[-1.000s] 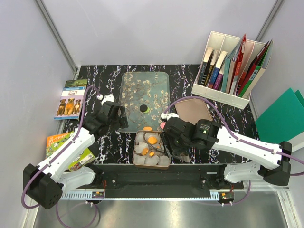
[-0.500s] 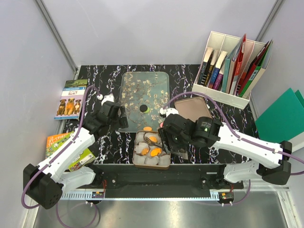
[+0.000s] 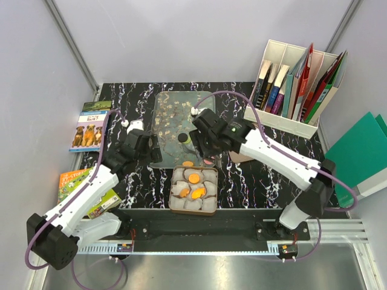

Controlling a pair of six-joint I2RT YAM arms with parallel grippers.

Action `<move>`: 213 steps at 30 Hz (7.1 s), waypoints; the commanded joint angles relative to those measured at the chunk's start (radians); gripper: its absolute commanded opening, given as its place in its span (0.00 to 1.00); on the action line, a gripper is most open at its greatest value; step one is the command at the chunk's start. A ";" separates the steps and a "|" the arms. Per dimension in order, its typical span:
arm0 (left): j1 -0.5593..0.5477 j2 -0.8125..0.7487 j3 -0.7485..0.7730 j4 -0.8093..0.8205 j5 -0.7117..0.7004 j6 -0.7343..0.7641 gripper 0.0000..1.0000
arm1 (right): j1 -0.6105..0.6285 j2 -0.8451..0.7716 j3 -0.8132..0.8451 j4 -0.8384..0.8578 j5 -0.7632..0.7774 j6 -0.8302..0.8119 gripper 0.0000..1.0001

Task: Pack the cookies

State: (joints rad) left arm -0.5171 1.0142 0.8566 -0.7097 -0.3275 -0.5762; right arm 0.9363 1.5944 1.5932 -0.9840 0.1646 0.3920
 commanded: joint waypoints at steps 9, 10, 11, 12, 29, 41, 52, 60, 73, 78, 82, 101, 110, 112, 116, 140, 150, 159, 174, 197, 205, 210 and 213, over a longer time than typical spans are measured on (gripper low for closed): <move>-0.004 -0.002 0.005 0.018 -0.021 0.010 0.94 | -0.091 0.209 0.203 0.088 -0.117 -0.116 0.61; -0.004 -0.002 0.005 0.018 -0.021 0.010 0.94 | -0.093 0.220 0.209 0.091 -0.120 -0.117 0.60; -0.004 -0.002 0.005 0.018 -0.021 0.010 0.94 | -0.096 0.240 0.215 0.094 -0.123 -0.117 0.60; -0.004 -0.003 0.004 0.018 -0.022 0.009 0.94 | -0.100 0.248 0.224 0.094 -0.128 -0.120 0.60; -0.003 0.006 0.004 0.018 -0.018 0.010 0.94 | -0.183 0.331 0.225 0.165 -0.195 -0.128 0.60; -0.003 0.007 -0.001 0.018 -0.018 0.007 0.94 | -0.189 0.377 0.240 0.180 -0.211 -0.128 0.60; -0.004 0.006 0.001 0.018 -0.015 0.009 0.94 | -0.194 0.377 0.235 0.183 -0.209 -0.125 0.52; -0.004 0.007 0.001 0.016 -0.016 0.006 0.94 | -0.195 0.346 0.226 0.182 -0.206 -0.124 0.42; -0.004 0.014 0.005 0.018 -0.019 0.006 0.94 | -0.195 0.168 0.171 0.163 -0.194 -0.085 0.37; -0.004 0.018 0.009 0.018 -0.018 0.001 0.94 | -0.195 0.058 0.100 0.154 -0.192 -0.071 0.34; -0.004 0.011 0.001 0.018 -0.021 0.001 0.94 | -0.192 -0.060 -0.005 0.142 -0.209 -0.056 0.33; -0.004 0.031 0.009 0.018 -0.024 -0.007 0.94 | 0.035 -0.378 -0.279 0.024 -0.122 0.102 0.29; -0.003 0.020 0.005 0.018 -0.022 -0.005 0.94 | 0.035 -0.392 -0.315 -0.022 -0.093 0.130 0.29; -0.003 0.020 0.005 0.018 -0.021 -0.005 0.94 | 0.035 -0.398 -0.326 -0.039 -0.082 0.136 0.29; -0.004 0.018 0.005 0.018 -0.022 -0.002 0.94 | 0.035 -0.425 -0.345 -0.067 -0.060 0.149 0.29; -0.003 0.035 0.009 0.018 -0.013 -0.005 0.94 | 0.035 -0.465 -0.378 -0.090 -0.063 0.180 0.47; -0.004 0.032 0.009 0.018 -0.016 -0.005 0.94 | 0.035 -0.445 -0.360 -0.074 -0.086 0.174 0.46; -0.004 0.030 0.009 0.018 -0.016 -0.005 0.94 | 0.042 -0.435 -0.348 -0.067 -0.094 0.176 0.47; -0.004 0.029 0.009 0.016 -0.015 -0.007 0.94 | 0.045 -0.444 -0.338 -0.073 -0.077 0.188 0.57; -0.003 0.014 0.004 0.018 -0.007 -0.007 0.94 | -0.247 -0.166 -0.070 0.137 -0.048 -0.013 0.25; -0.004 0.004 0.002 0.019 0.001 -0.001 0.94 | -0.392 -0.073 -0.128 0.220 0.015 0.008 0.00; -0.004 0.004 0.001 0.022 0.016 -0.001 0.94 | -0.491 -0.019 -0.257 0.309 0.018 0.065 0.00; -0.003 0.004 -0.001 0.021 0.025 -0.001 0.94 | -0.534 0.019 -0.314 0.359 0.003 0.093 0.00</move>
State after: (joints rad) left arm -0.5171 1.0397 0.8570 -0.7101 -0.3218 -0.5766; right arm 0.4438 1.5742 1.3418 -0.7326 0.1509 0.4328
